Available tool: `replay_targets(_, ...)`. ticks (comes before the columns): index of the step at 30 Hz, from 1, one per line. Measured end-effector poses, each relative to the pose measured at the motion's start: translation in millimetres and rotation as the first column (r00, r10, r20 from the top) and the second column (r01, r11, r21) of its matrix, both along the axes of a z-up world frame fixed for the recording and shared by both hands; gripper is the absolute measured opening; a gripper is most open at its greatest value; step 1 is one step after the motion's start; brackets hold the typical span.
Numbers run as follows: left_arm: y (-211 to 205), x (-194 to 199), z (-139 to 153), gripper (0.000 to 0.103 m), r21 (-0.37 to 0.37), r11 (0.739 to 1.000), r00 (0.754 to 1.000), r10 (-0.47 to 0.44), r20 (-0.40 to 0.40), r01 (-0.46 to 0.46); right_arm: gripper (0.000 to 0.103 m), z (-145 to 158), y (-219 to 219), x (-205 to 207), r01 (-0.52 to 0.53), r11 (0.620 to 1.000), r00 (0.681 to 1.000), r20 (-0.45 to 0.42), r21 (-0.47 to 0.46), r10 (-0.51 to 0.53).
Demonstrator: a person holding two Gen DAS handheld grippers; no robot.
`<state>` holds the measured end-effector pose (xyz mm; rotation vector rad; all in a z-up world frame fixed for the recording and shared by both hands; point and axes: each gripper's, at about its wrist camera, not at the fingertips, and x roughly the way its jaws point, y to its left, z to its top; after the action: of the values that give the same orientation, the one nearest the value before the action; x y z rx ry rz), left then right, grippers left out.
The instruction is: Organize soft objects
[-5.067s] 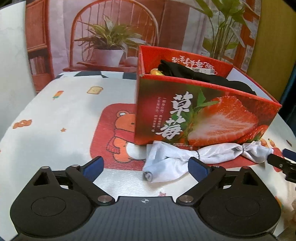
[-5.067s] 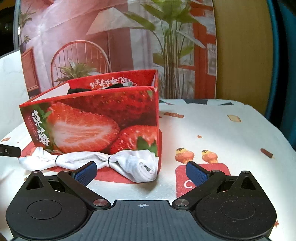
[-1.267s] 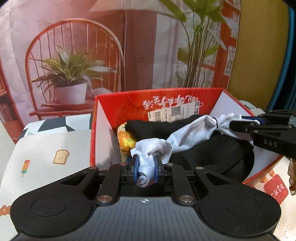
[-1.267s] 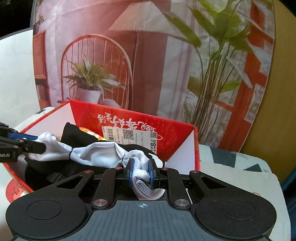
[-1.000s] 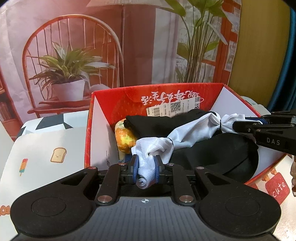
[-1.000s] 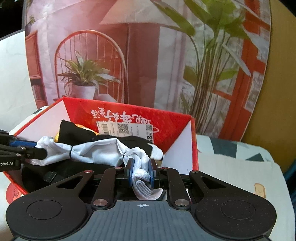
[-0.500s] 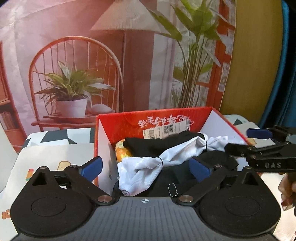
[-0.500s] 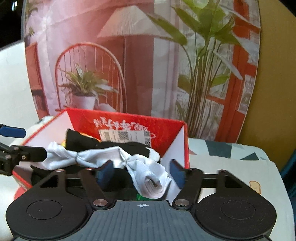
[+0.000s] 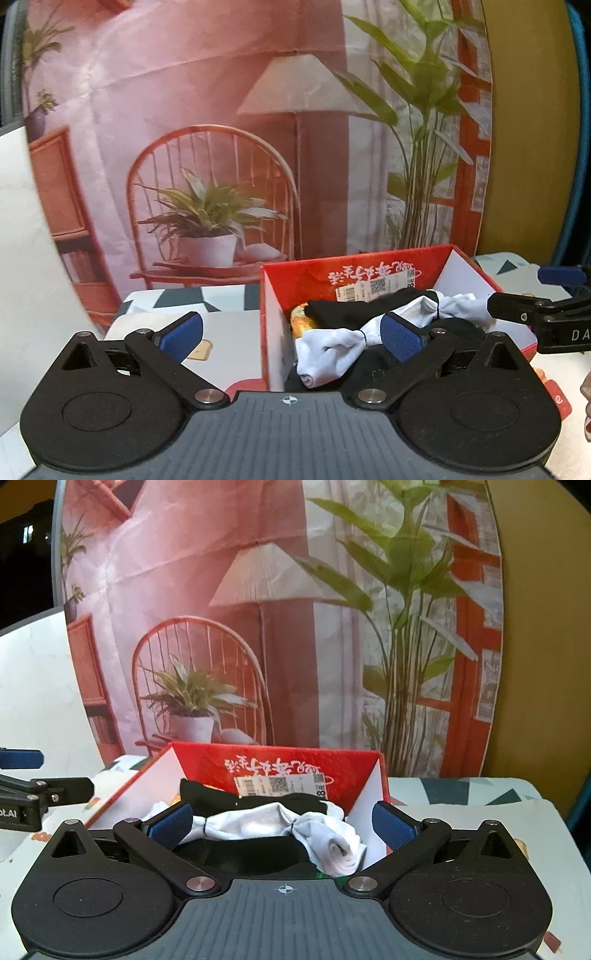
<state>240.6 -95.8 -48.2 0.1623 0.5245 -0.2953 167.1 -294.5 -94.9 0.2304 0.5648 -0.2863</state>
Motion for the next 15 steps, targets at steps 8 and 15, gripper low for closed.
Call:
replay_targets(8,21,-35,27,0.103,-0.024,0.999,0.999,0.044,0.03,-0.044,0.103,26,13,-25,0.038,0.999,0.999,0.014,0.032,-0.039)
replay_targets(15,39,-87,50,0.103,-0.027,0.999,0.996,0.032,0.082,-0.03,0.103,62,34,-60,0.073,0.997,0.997,0.034,0.008,-0.073)
